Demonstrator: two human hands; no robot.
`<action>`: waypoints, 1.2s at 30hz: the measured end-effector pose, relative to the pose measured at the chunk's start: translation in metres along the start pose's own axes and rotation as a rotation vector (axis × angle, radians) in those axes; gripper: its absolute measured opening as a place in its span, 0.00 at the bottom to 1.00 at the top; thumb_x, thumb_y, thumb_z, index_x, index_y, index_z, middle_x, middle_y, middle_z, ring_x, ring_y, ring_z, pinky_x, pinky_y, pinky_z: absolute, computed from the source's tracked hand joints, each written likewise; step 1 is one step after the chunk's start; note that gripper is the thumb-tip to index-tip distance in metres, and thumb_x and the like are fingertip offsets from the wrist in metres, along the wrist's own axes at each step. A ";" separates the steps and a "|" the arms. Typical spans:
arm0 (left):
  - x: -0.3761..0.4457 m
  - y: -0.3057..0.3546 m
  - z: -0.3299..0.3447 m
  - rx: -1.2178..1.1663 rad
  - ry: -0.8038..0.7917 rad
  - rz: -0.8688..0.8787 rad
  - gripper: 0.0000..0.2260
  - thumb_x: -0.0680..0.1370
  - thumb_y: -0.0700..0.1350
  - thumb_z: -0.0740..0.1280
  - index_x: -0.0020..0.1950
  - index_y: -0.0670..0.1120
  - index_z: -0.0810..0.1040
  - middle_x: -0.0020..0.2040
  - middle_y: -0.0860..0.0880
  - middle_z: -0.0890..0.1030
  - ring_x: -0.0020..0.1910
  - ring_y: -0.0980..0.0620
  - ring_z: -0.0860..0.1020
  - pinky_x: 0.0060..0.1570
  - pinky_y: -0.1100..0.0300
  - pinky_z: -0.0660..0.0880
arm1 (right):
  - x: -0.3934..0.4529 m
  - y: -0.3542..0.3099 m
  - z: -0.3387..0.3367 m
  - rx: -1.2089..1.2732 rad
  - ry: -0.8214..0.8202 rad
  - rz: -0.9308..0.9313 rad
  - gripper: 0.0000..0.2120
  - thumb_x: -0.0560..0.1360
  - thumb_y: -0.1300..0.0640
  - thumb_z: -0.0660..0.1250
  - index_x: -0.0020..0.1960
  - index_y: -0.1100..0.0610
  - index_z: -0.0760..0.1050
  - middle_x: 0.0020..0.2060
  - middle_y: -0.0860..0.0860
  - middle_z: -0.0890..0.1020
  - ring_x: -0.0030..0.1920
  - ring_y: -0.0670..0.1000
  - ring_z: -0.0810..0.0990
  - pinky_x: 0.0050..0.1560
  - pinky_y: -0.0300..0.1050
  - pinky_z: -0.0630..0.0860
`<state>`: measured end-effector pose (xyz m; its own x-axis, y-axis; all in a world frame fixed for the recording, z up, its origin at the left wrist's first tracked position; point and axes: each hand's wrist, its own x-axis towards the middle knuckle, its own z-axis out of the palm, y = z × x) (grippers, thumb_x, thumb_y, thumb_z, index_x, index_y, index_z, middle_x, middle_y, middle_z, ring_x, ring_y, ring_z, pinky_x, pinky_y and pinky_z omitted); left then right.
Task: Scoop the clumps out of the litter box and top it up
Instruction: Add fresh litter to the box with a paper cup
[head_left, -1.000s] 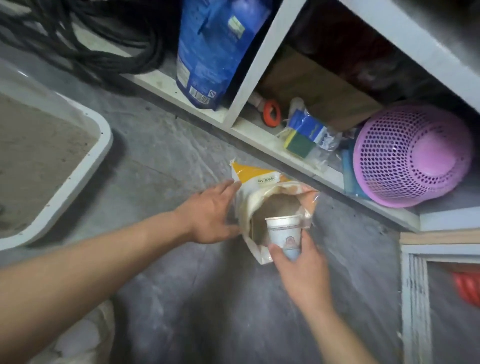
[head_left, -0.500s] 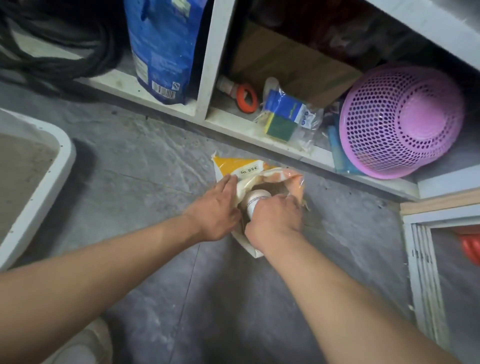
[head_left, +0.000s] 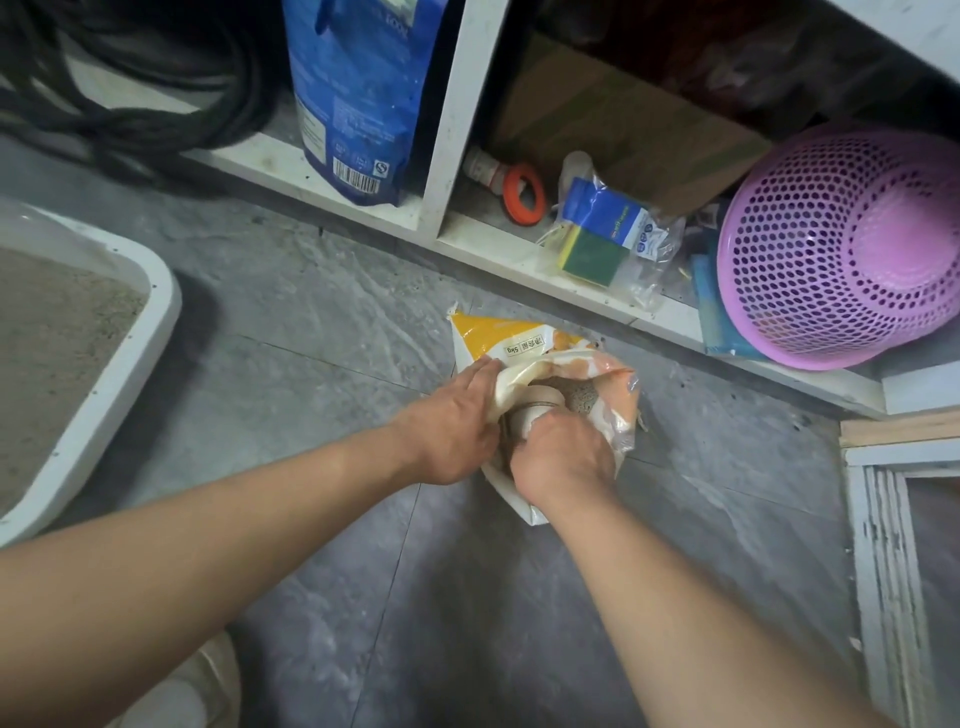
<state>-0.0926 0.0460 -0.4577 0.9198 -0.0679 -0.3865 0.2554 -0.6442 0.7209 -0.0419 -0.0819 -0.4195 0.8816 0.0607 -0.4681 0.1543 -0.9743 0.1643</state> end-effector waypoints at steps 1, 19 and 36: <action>0.000 -0.001 -0.001 0.008 -0.010 -0.004 0.34 0.83 0.48 0.59 0.83 0.45 0.43 0.84 0.47 0.47 0.82 0.51 0.49 0.79 0.56 0.51 | 0.000 0.002 0.003 0.054 0.015 0.023 0.20 0.76 0.48 0.66 0.63 0.58 0.75 0.60 0.55 0.80 0.61 0.56 0.79 0.58 0.44 0.74; 0.000 -0.004 -0.006 -0.016 -0.056 -0.021 0.33 0.82 0.49 0.62 0.81 0.50 0.45 0.81 0.48 0.60 0.72 0.43 0.69 0.67 0.54 0.65 | -0.053 0.020 0.009 0.572 0.132 0.186 0.25 0.73 0.38 0.65 0.55 0.60 0.74 0.50 0.58 0.81 0.51 0.62 0.80 0.48 0.51 0.76; 0.000 -0.006 -0.010 -0.150 -0.063 0.022 0.31 0.76 0.54 0.66 0.77 0.54 0.56 0.73 0.50 0.69 0.68 0.47 0.72 0.67 0.51 0.70 | -0.086 0.024 0.019 0.858 0.248 -0.158 0.19 0.76 0.45 0.68 0.61 0.48 0.65 0.59 0.47 0.76 0.55 0.43 0.75 0.56 0.41 0.72</action>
<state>-0.0911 0.0573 -0.4565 0.9063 -0.1312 -0.4018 0.2815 -0.5218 0.8053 -0.1224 -0.1147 -0.3913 0.9646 0.1554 -0.2132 -0.0162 -0.7717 -0.6357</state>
